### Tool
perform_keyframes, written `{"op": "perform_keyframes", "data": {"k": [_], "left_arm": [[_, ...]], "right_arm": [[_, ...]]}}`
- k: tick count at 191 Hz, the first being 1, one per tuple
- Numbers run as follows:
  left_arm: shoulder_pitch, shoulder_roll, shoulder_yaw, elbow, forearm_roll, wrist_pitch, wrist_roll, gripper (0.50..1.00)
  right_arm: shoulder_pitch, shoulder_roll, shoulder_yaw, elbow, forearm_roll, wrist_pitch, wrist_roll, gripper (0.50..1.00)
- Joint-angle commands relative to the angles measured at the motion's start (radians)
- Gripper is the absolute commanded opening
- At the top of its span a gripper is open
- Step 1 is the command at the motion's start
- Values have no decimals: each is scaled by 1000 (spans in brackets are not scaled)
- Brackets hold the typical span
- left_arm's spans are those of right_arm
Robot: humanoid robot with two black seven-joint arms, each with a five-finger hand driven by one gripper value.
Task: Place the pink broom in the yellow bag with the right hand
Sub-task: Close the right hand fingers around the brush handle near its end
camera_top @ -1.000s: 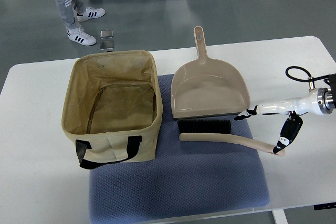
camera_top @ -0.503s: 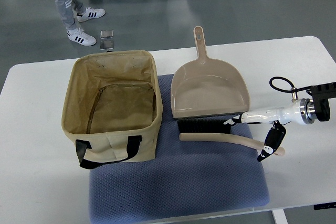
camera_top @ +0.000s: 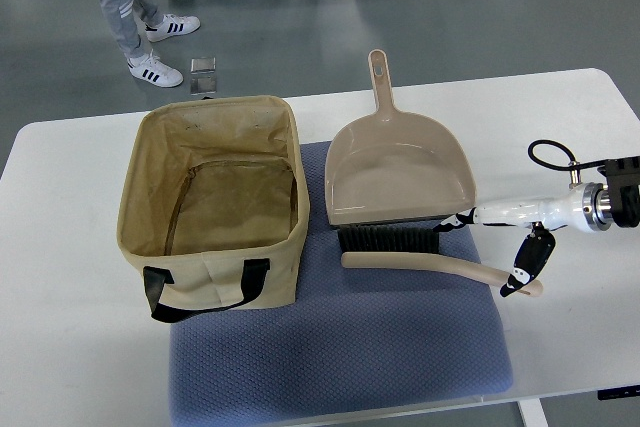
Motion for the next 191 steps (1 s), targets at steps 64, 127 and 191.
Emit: {"op": "perform_keyframes", "data": {"k": [64, 127, 191], "left_arm": [[1, 0, 0, 0, 0, 0, 0, 1000], [0, 0, 0, 0, 0, 0, 0, 1000], [1, 0, 0, 0, 0, 0, 0, 1000]], "right_arm": [[-33, 5, -1, -1, -16, -16, -30, 973], [-50, 3, -1, -1, -18, -47, -36, 971], [-49, 23, 2, -1, -30, -67, -44, 915]]}}
